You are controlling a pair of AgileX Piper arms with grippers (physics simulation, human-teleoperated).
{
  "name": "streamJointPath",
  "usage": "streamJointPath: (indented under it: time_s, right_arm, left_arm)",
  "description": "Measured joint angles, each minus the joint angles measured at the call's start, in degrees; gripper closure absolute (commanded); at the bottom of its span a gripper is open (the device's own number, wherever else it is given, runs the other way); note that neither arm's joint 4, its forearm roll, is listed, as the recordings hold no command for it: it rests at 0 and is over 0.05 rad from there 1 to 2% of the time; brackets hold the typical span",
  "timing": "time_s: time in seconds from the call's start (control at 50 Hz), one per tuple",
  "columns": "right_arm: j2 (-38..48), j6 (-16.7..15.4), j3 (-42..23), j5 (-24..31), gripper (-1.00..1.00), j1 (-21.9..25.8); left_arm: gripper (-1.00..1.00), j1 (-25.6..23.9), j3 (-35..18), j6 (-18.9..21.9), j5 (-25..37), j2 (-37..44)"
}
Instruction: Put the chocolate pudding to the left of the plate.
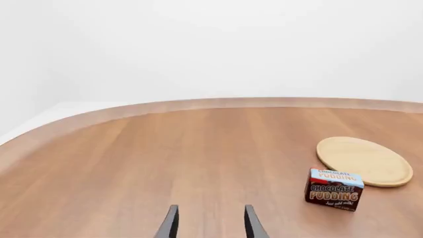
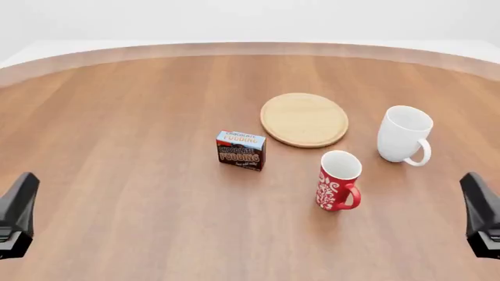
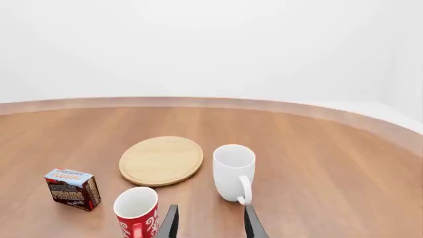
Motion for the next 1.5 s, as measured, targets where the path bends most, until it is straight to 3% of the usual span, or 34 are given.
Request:
streamJointPath:
  time_s: [0.26,0.44,0.68,1.0,1.16,1.5]
  right_arm:
    - [0.5,-0.3,-1.2,0.6,-1.0,0.0]
    - [4.1,-3.2,-9.2,3.5,-1.0,2.9]
    - [19.8,-9.7,-26.2,6.4,-1.0,9.0]
    - [42.9,-10.3,-49.0,14.8,-1.0,18.1]
    - [52.8,-11.8,-55.1,18.3,-1.0,21.7]
    - [69.4,-13.1,-64.3,23.9,-1.0,24.5]
  left_arm:
    - [-1.0,0.0,-0.1,0.0,0.0,0.2]
    - [-1.0,0.0,-0.1,0.0,-0.1,0.2]
    - [-1.0,0.0,-0.1,0.0,-0.1,0.2]
    - [-1.0,0.0,-0.1,0.0,-0.1,0.3]
    - [-1.0,0.0,-0.1,0.0,-0.1,0.3]
    - [-1.0,0.0,-0.1,0.0,-0.1,0.3]
